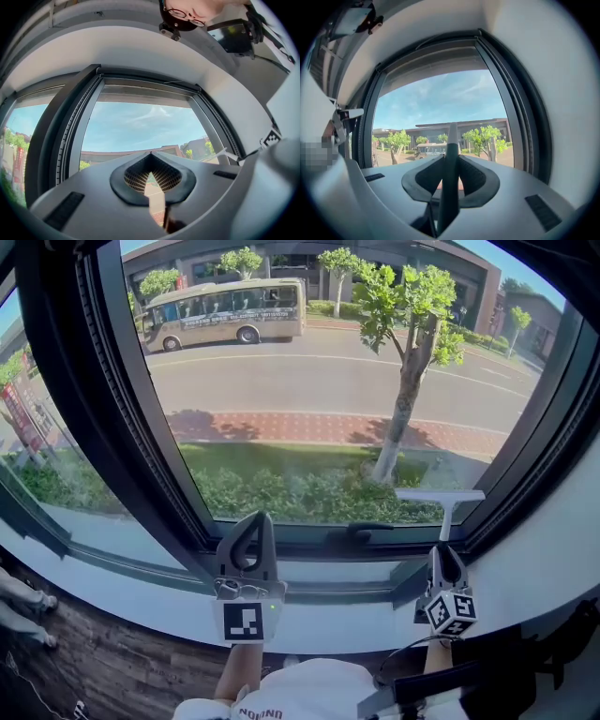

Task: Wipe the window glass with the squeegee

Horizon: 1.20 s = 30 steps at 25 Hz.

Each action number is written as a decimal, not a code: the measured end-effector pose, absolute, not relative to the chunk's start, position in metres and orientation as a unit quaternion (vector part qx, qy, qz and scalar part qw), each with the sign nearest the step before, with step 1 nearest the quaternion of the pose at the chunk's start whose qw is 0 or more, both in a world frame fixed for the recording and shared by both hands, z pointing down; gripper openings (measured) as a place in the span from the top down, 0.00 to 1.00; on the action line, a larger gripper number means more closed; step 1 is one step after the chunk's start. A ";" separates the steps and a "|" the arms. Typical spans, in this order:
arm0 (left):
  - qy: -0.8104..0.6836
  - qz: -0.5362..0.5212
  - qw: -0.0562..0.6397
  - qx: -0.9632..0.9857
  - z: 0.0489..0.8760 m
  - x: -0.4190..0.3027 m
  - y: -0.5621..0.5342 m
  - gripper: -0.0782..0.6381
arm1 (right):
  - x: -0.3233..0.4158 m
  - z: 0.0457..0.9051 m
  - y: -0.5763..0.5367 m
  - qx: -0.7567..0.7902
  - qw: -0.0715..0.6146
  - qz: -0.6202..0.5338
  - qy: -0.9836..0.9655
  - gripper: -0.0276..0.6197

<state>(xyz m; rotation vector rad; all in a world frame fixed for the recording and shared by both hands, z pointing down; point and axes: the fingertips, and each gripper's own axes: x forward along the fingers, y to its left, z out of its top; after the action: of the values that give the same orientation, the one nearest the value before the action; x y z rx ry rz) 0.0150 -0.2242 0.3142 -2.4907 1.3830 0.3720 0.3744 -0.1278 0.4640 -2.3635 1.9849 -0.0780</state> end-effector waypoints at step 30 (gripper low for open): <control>0.503 0.151 0.160 -0.836 0.289 -0.025 -0.216 0.90 | 0.229 0.035 -0.253 -0.705 0.190 0.261 0.632 0.81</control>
<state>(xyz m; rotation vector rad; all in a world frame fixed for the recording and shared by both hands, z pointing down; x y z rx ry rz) -0.0255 -0.2156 0.2890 -2.3877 1.4371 0.4325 0.2294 -0.2529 0.0348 -1.9808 1.7762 0.7348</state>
